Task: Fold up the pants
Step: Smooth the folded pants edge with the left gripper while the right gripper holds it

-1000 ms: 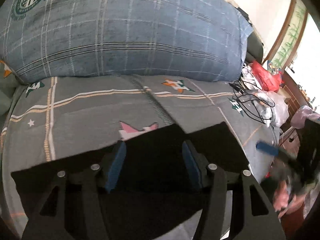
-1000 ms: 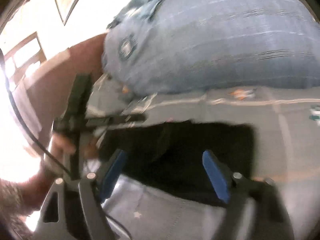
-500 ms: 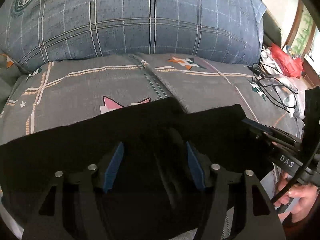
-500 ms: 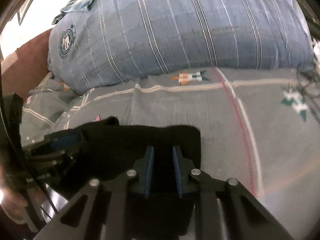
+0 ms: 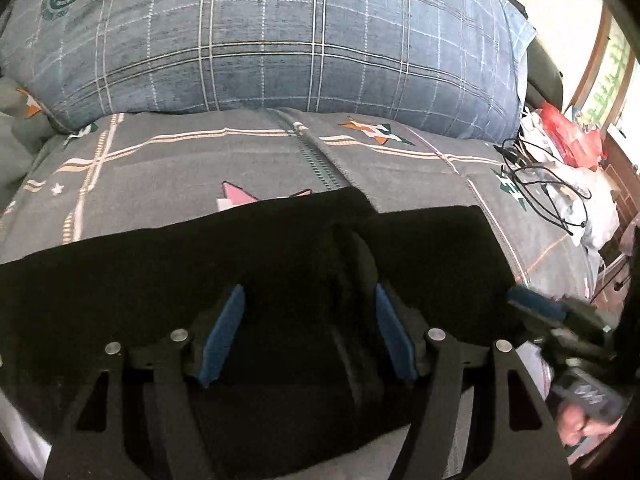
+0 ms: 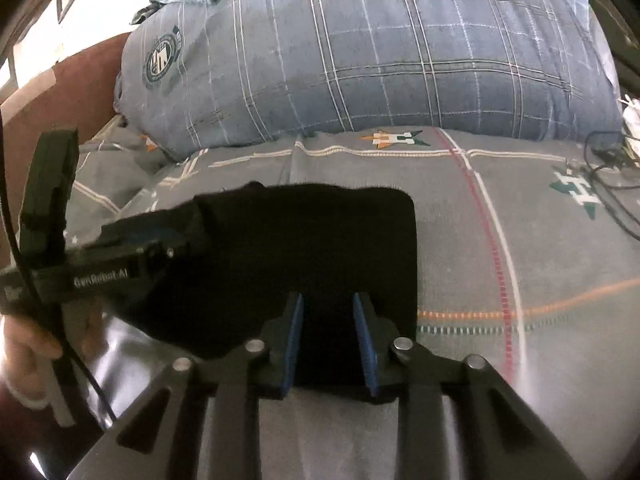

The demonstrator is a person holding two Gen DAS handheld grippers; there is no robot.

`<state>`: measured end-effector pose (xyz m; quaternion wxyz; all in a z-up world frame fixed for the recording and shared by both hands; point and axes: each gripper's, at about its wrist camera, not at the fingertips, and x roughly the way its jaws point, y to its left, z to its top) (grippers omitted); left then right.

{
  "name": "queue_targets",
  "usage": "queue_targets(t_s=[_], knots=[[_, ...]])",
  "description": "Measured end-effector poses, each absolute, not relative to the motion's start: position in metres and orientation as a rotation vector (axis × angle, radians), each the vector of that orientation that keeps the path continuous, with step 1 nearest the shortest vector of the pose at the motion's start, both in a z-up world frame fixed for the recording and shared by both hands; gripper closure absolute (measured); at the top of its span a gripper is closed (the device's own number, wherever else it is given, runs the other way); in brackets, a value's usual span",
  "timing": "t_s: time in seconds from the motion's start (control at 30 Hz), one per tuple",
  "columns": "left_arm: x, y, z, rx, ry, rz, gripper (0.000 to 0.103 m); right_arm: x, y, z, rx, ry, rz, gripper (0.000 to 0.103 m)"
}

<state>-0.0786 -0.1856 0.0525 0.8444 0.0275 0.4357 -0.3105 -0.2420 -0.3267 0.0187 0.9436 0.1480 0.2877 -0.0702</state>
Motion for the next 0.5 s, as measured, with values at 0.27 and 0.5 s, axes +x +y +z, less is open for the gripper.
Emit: queue_targets(t_s=[0.27, 0.5], knots=[[-0.086, -0.147, 0.063, -0.001, 0.927, -0.623, 0.035, -0.227, -0.296, 0.047, 0.247, 0.516, -0.06, 0.053], [-0.093, -0.101, 0.074, 0.017, 0.874, -0.496, 0.026, -0.172, -0.266, 0.023, 0.211, 0.622, 0.009, 0.051]])
